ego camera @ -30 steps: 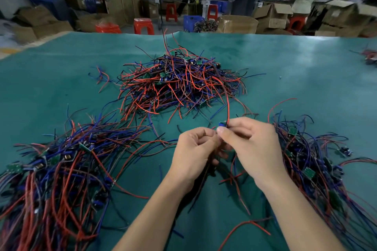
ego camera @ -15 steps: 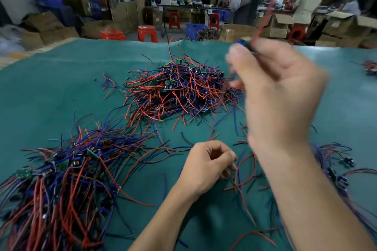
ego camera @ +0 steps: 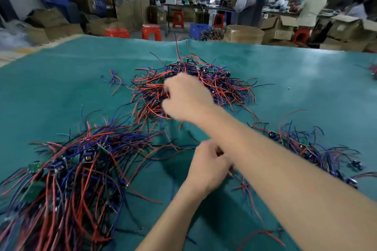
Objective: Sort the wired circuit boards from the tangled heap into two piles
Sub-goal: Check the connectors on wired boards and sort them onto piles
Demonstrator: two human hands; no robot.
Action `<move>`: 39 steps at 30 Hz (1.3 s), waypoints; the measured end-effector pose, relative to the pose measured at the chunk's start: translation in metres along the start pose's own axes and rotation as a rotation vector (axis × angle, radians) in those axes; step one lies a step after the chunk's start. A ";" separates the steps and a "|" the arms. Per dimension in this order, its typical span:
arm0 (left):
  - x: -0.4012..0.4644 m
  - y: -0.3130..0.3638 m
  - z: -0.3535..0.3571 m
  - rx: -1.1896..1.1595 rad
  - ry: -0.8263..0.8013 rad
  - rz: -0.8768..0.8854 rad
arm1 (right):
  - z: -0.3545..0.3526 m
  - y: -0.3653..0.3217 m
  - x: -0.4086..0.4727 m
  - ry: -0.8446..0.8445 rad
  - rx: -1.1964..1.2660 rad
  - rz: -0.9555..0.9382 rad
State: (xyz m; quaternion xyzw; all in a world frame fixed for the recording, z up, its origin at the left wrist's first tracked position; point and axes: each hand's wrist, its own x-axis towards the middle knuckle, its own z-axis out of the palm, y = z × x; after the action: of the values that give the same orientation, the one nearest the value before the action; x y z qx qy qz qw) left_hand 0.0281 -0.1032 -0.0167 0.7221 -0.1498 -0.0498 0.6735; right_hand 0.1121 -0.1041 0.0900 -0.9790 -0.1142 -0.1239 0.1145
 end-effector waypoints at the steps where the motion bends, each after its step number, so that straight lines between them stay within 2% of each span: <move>1: -0.001 0.001 0.001 -0.025 -0.010 -0.013 | -0.004 0.021 0.006 -0.013 -0.048 0.077; 4: 0.002 0.000 0.003 -0.062 -0.034 -0.053 | -0.008 0.071 0.017 -0.085 -0.141 0.292; 6: 0.003 0.002 0.003 -0.071 -0.031 -0.061 | -0.002 0.088 0.017 -0.042 -0.094 0.308; 14: 0.002 0.004 0.001 -0.132 -0.004 -0.082 | -0.021 0.111 -0.008 0.189 0.288 0.366; 17: 0.003 0.005 0.000 -0.239 0.064 -0.112 | -0.033 0.116 -0.039 0.268 0.487 0.405; 22: 0.008 0.004 -0.001 -0.397 0.203 -0.148 | -0.029 0.111 -0.102 0.307 0.726 0.417; 24: 0.009 0.004 -0.002 -0.459 0.210 -0.170 | -0.024 0.105 -0.127 0.246 0.812 0.396; 26: 0.009 0.006 -0.003 -0.503 0.196 -0.180 | -0.020 0.097 -0.148 0.064 0.964 0.344; 29: 0.007 0.003 -0.004 -0.422 0.174 -0.187 | -0.013 0.093 -0.163 -0.173 1.143 0.305; 32: 0.007 -0.002 -0.003 -0.297 0.167 -0.157 | -0.007 0.097 -0.165 -0.268 1.136 0.278; 35: 0.006 -0.002 -0.004 -0.317 0.158 -0.146 | -0.002 0.100 -0.165 -0.327 1.021 0.253; 37: 0.005 -0.002 -0.005 -0.342 0.156 -0.138 | 0.004 0.105 -0.165 -0.251 0.948 0.293; 39: 0.004 -0.004 -0.004 -0.359 0.143 -0.119 | 0.010 0.111 -0.164 -0.061 0.870 0.389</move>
State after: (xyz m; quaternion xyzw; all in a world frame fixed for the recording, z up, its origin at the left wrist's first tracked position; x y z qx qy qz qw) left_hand 0.0338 -0.1002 -0.0198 0.5999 -0.0474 -0.0642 0.7961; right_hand -0.0123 -0.2386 0.0148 -0.8465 0.0263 -0.0122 0.5316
